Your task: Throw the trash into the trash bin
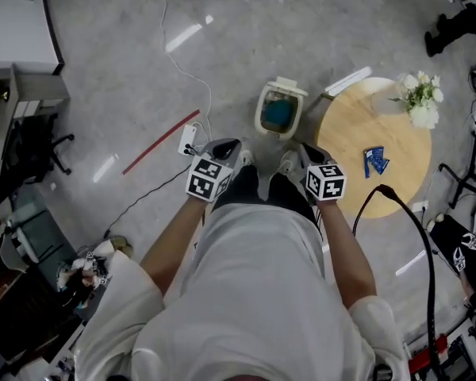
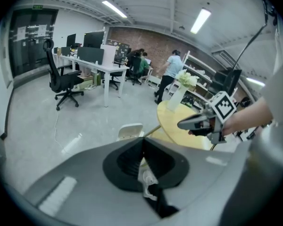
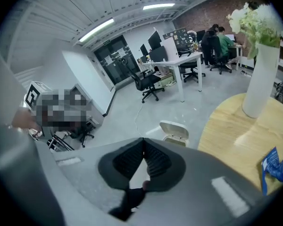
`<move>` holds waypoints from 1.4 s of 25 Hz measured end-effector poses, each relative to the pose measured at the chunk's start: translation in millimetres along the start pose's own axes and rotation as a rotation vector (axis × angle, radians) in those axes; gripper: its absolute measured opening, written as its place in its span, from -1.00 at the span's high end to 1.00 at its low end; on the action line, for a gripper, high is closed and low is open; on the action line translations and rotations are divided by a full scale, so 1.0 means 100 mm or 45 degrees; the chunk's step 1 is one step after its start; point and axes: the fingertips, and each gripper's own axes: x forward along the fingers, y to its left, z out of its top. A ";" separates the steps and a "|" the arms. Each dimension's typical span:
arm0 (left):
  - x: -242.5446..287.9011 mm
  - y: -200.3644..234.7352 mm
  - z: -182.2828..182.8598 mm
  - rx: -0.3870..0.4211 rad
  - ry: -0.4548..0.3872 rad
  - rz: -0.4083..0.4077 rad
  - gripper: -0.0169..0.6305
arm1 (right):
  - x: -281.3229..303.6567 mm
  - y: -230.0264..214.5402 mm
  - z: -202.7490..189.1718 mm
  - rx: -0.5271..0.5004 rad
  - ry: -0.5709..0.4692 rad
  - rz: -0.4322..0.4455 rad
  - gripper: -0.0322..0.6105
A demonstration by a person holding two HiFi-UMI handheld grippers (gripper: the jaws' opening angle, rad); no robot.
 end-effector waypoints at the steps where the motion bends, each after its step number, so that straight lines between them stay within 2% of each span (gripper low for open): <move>1: -0.05 -0.03 0.01 0.004 -0.004 -0.004 0.94 | -0.06 0.03 0.02 -0.001 -0.010 0.001 0.89; 9: -0.32 -0.28 0.07 0.036 -0.036 -0.031 0.94 | -0.44 0.16 0.16 0.007 -0.085 0.006 0.89; 23: -0.31 -0.43 0.25 0.113 -0.067 -0.053 0.94 | -0.72 0.13 0.19 0.038 -0.155 -0.025 0.89; 35: -0.27 -0.46 0.23 0.088 -0.048 -0.050 0.94 | -0.77 0.13 0.16 0.048 -0.162 -0.033 0.89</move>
